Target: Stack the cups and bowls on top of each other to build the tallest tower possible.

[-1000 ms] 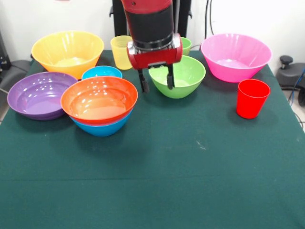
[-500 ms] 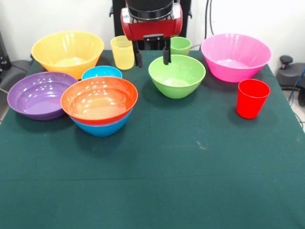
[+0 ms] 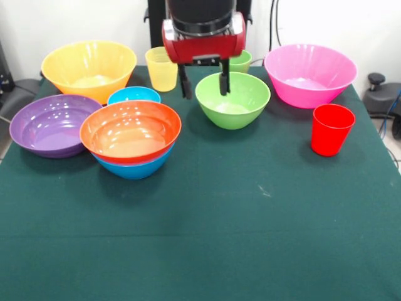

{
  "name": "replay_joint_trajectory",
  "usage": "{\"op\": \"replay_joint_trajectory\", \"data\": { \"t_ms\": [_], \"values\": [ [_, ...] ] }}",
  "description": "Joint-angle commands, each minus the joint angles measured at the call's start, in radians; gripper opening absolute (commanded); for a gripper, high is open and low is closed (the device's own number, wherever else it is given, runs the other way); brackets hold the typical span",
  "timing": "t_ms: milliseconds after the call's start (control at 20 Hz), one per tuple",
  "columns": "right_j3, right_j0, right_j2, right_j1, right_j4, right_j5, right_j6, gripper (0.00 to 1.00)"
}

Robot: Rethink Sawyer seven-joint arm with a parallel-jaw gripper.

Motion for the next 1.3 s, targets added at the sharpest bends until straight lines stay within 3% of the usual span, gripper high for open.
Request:
{"op": "replay_joint_trajectory", "data": {
  "t_ms": [50, 400, 800, 1000, 1200, 1300],
  "values": [
    [-0.124, 0.066, -0.060, 0.152, -0.068, 0.023, -0.123, 1.00],
    [-0.255, 0.114, -0.083, 0.220, -0.064, 0.124, -0.130, 1.00],
    [-0.470, 0.174, -0.096, 0.312, -0.060, 0.287, -0.152, 1.00],
    [-0.440, 0.159, -0.084, 0.280, -0.051, 0.284, -0.169, 1.00],
    [-0.318, 0.108, -0.032, 0.125, 0.012, 0.284, -0.197, 1.00],
    [-0.306, 0.097, -0.015, 0.076, 0.039, 0.329, -0.214, 1.00]
  ]
}}
